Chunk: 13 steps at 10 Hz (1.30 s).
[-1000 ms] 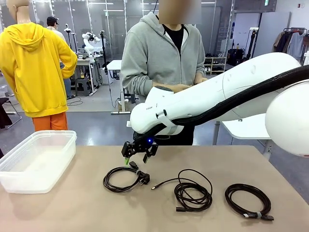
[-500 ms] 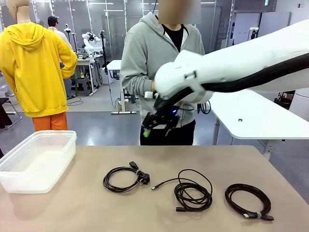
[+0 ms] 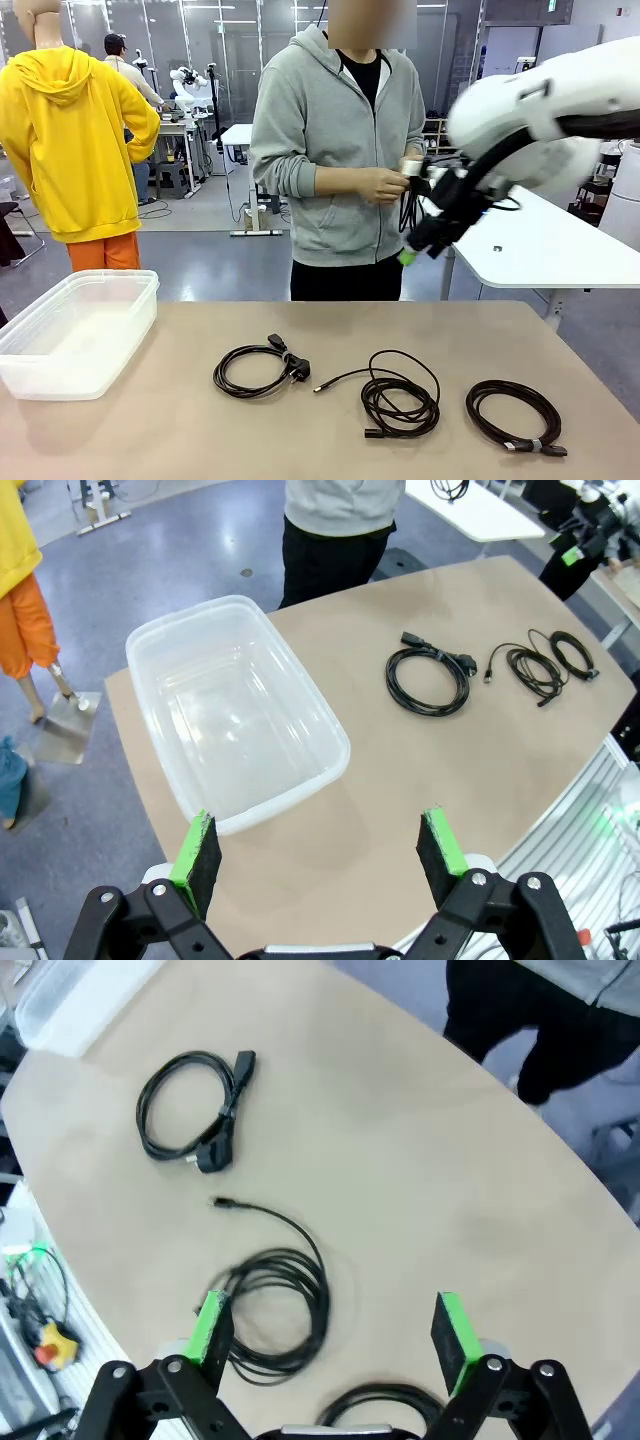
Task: Organize and store the cables.
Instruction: Place the Power Cable into the Organizing box.
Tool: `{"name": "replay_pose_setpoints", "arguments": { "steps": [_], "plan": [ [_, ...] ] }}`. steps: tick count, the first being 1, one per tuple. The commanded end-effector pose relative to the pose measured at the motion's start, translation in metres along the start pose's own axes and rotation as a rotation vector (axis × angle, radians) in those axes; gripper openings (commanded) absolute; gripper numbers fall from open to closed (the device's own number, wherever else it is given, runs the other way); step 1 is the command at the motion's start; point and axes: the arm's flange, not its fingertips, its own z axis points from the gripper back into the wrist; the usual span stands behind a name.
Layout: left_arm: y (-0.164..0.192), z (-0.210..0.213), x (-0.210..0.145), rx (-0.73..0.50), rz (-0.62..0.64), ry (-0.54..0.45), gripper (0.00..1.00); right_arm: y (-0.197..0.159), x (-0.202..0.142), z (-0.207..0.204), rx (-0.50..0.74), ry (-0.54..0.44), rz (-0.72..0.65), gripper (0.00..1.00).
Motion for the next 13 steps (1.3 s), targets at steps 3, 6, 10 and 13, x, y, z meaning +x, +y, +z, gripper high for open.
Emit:
{"name": "replay_pose_setpoints", "arguments": {
  "steps": [3,6,10,13],
  "plan": [
    [0.0,0.0,0.0,-0.006,-0.011,-0.004,1.0,-0.047,-0.113,0.062,0.166,-0.293,0.236,1.0],
    [0.0,0.0,0.0,-0.006,-0.011,-0.004,1.0,-0.078,-0.205,0.113,0.21,-0.473,0.375,1.0],
    [0.0,0.0,0.0,-0.006,-0.011,-0.004,1.0,-0.11,-0.201,0.111,0.265,-0.391,0.367,1.0],
    [0.0,0.0,0.0,-0.006,-0.011,-0.004,1.0,-0.094,-0.236,0.13,0.228,-0.488,0.363,1.0]
  ]
}}
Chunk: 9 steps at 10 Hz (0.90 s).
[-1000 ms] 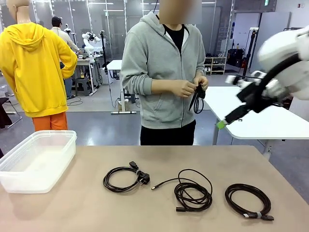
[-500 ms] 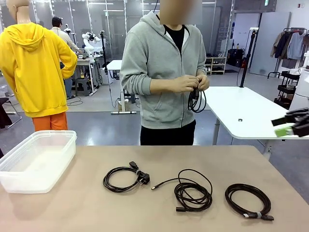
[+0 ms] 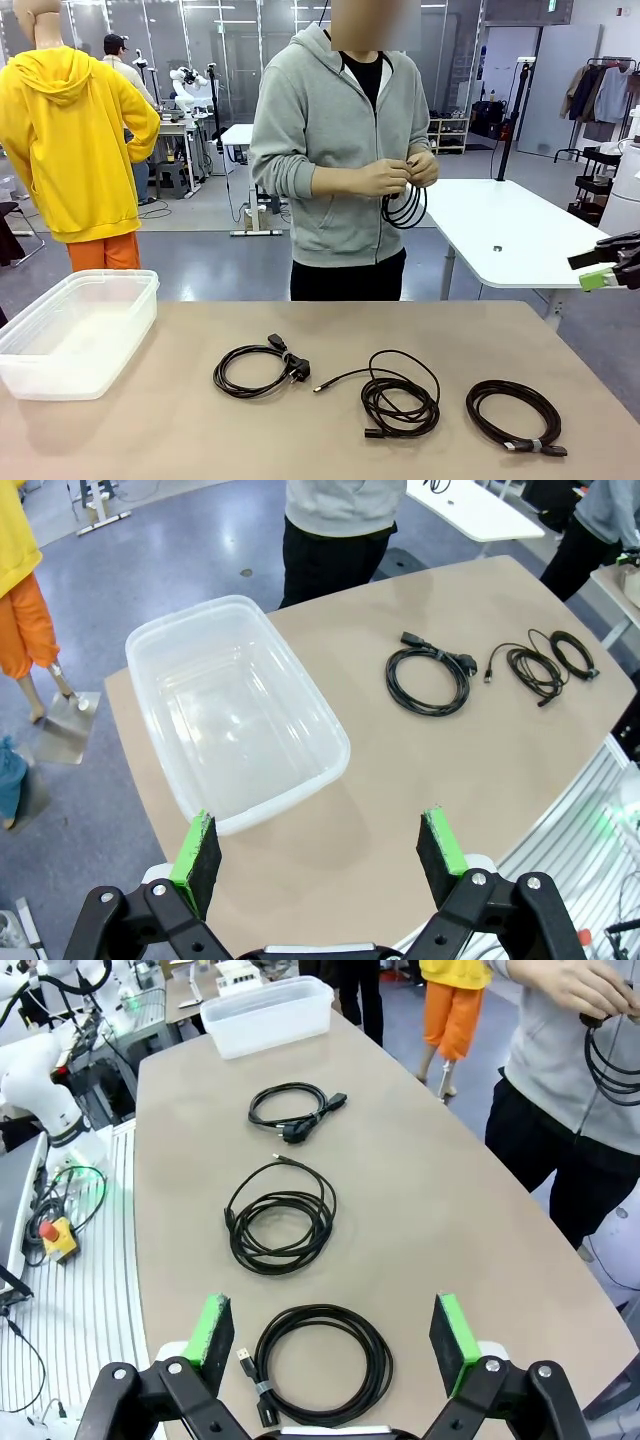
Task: Organize and store the cables.
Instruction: Place the Power Cable into the Organizing box.
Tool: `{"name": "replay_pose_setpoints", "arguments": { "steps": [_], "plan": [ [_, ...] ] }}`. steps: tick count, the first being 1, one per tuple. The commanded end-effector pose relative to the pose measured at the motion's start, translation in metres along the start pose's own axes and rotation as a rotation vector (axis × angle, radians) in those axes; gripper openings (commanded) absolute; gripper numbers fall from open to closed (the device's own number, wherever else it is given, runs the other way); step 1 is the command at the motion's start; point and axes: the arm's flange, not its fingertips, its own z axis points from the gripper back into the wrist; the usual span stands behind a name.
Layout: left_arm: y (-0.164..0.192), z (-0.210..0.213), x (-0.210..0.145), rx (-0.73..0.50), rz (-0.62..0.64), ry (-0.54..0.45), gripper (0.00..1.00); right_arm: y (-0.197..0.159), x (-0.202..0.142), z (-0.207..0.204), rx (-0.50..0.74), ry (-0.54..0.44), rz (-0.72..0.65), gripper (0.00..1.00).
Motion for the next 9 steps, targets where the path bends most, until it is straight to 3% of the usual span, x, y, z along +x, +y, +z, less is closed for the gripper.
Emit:
{"name": "replay_pose_setpoints", "arguments": {
  "steps": [1,5,7,9],
  "plan": [
    [0.0,0.0,0.0,-0.006,-0.011,-0.004,1.0,0.011,-0.001,0.002,-0.006,-0.016,0.009,1.0],
    [0.0,0.0,0.0,0.0,0.0,0.0,1.0,0.011,-0.001,0.002,-0.006,-0.016,0.009,1.0],
    [-0.036,-0.046,0.04,0.013,-0.027,0.147,1.0,0.011,-0.001,0.002,-0.006,-0.016,0.009,1.0],
    [-0.086,-0.091,0.074,-0.104,-0.087,0.183,1.0,0.011,-0.001,0.002,-0.006,-0.016,0.009,1.0]
  ]
}}
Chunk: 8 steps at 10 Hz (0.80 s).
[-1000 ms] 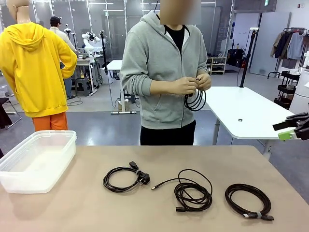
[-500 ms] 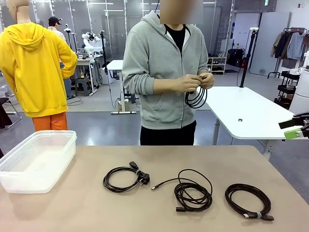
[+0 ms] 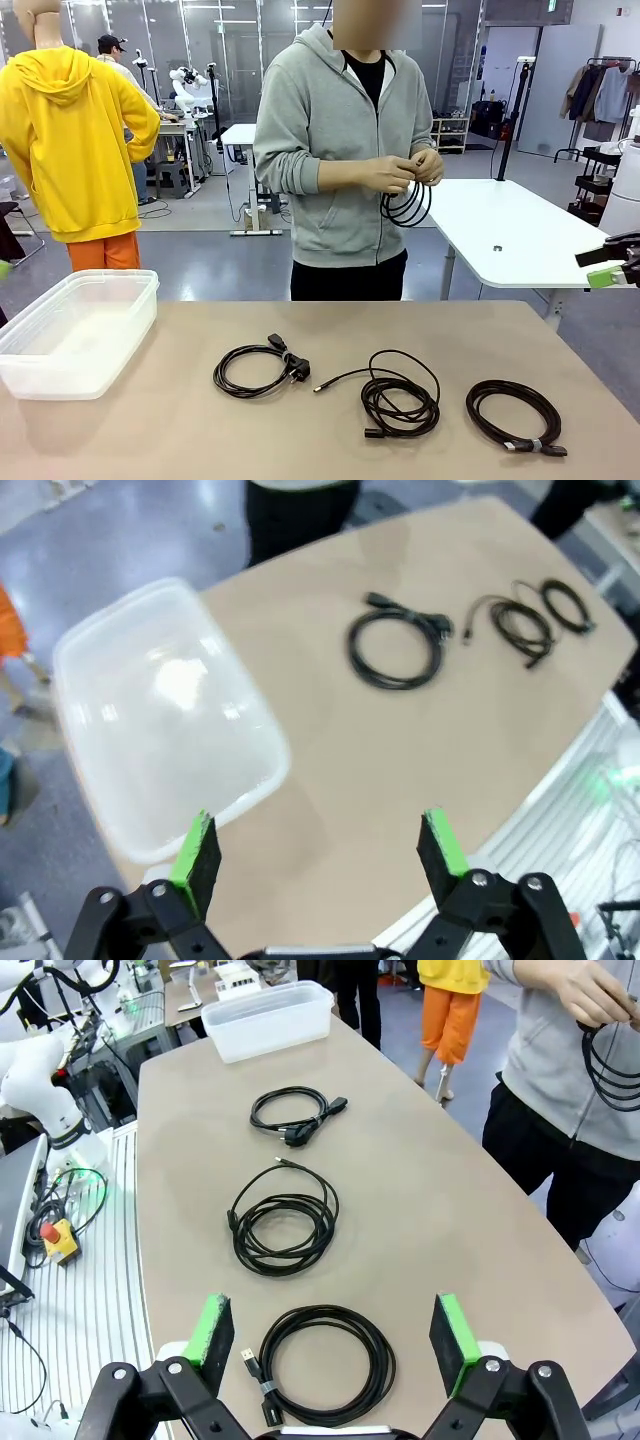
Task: Organize and store the cables.
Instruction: Place the Power Cable into the Organizing box.
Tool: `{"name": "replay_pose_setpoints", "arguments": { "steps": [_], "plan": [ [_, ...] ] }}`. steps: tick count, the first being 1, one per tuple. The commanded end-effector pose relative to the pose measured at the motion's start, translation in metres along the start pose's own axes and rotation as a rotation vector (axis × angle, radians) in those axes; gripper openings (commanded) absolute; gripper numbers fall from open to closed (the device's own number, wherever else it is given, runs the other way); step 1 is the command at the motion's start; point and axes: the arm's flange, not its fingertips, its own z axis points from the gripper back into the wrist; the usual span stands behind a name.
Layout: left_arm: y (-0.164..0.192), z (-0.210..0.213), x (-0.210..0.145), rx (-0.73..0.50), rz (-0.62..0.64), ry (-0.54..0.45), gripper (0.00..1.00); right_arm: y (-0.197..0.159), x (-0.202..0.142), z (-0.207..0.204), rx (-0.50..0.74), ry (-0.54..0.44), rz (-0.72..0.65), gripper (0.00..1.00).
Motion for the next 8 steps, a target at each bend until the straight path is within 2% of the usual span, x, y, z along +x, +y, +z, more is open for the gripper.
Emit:
{"name": "replay_pose_setpoints", "arguments": {
  "steps": [1,3,5,8],
  "plan": [
    [-0.035,-0.038,0.044,-0.086,-0.048,0.043,1.0,0.004,-0.002,-0.001,-0.003,-0.01,0.004,1.0],
    [-0.084,-0.091,0.073,-0.03,-0.17,0.145,1.0,0.004,-0.002,-0.001,-0.003,-0.01,0.004,1.0],
    [-0.127,-0.148,0.097,-0.097,-0.195,0.211,1.0,0.004,-0.002,-0.001,-0.003,-0.01,0.004,1.0],
    [-0.199,-0.222,0.119,-0.035,-0.289,0.372,1.0,0.004,-0.002,-0.001,-0.003,-0.01,0.004,1.0]
  ]
}}
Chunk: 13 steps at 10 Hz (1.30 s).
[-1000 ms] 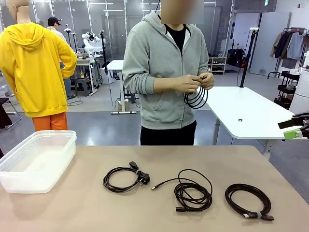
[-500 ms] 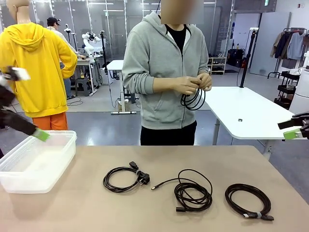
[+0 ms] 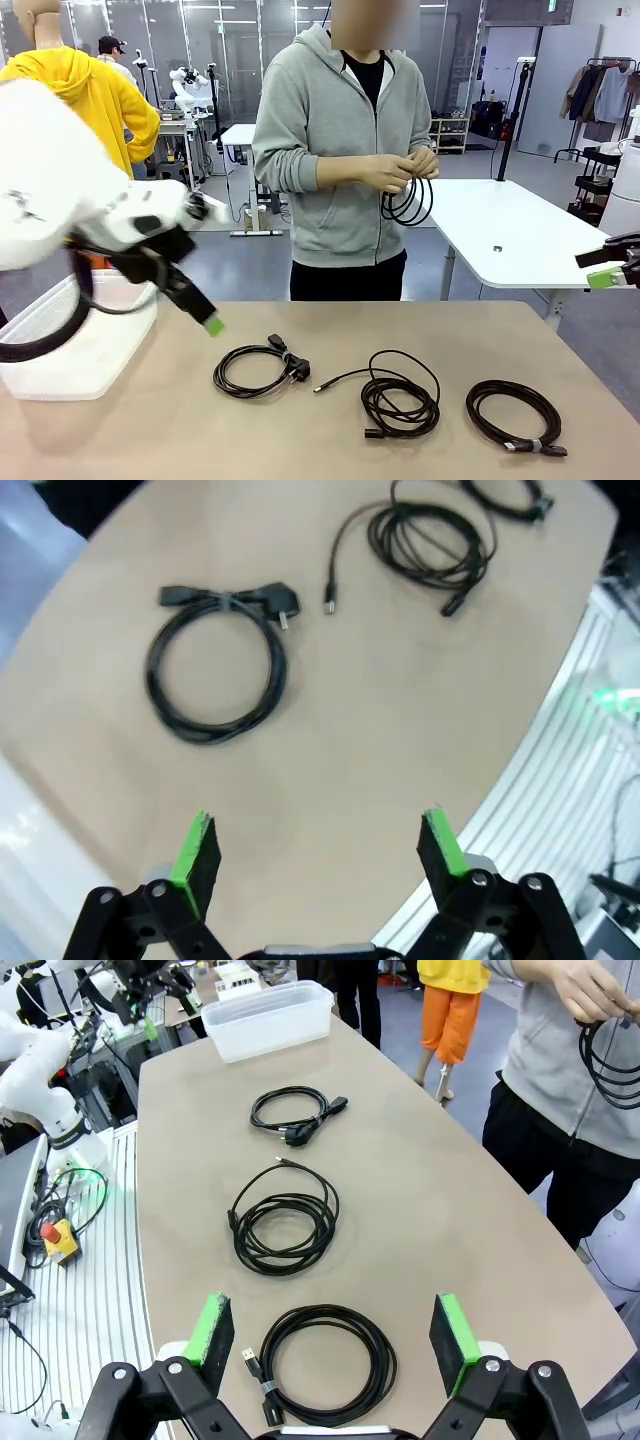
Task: Organize and store the cables.
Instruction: Place the Power Cable into the Organizing box.
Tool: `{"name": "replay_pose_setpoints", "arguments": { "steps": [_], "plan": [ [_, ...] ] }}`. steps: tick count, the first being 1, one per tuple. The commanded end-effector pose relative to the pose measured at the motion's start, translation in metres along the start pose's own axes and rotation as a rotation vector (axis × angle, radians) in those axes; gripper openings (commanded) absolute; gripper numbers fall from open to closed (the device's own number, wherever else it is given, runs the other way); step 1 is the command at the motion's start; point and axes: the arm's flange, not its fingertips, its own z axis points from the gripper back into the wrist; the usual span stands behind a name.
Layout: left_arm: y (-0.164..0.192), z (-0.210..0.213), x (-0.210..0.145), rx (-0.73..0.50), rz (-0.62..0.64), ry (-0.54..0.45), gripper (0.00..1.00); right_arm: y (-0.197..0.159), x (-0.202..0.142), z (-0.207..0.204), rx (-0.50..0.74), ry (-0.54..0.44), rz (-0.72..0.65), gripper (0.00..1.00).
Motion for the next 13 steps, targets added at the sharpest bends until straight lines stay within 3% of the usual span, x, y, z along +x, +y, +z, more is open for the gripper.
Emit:
{"name": "replay_pose_setpoints", "arguments": {
  "steps": [1,5,6,10,11,12,13],
  "plan": [
    [-0.014,-0.029,0.042,0.092,0.014,0.11,1.0,0.004,-0.001,-0.001,-0.003,-0.01,0.006,1.0],
    [-0.018,-0.064,0.059,0.141,0.057,0.192,1.0,0.004,-0.001,-0.001,-0.003,-0.01,0.006,1.0],
    [-0.025,-0.067,0.048,0.101,0.011,0.149,1.0,0.004,-0.001,-0.001,-0.003,-0.01,0.006,1.0],
    [-0.025,-0.067,0.048,0.101,0.011,0.149,1.0,0.004,-0.001,-0.001,-0.003,-0.01,0.006,1.0],
    [-0.024,-0.07,0.054,0.112,0.02,0.159,1.0,0.004,-0.001,-0.001,-0.003,-0.01,0.006,1.0],
    [-0.016,-0.083,0.057,0.184,0.118,0.193,1.0,0.004,-0.001,-0.001,-0.003,-0.01,0.006,1.0],
    [-0.018,-0.095,0.074,0.121,0.115,0.172,1.0,0.004,-0.001,-0.001,-0.003,-0.01,0.006,1.0]
  ]
}}
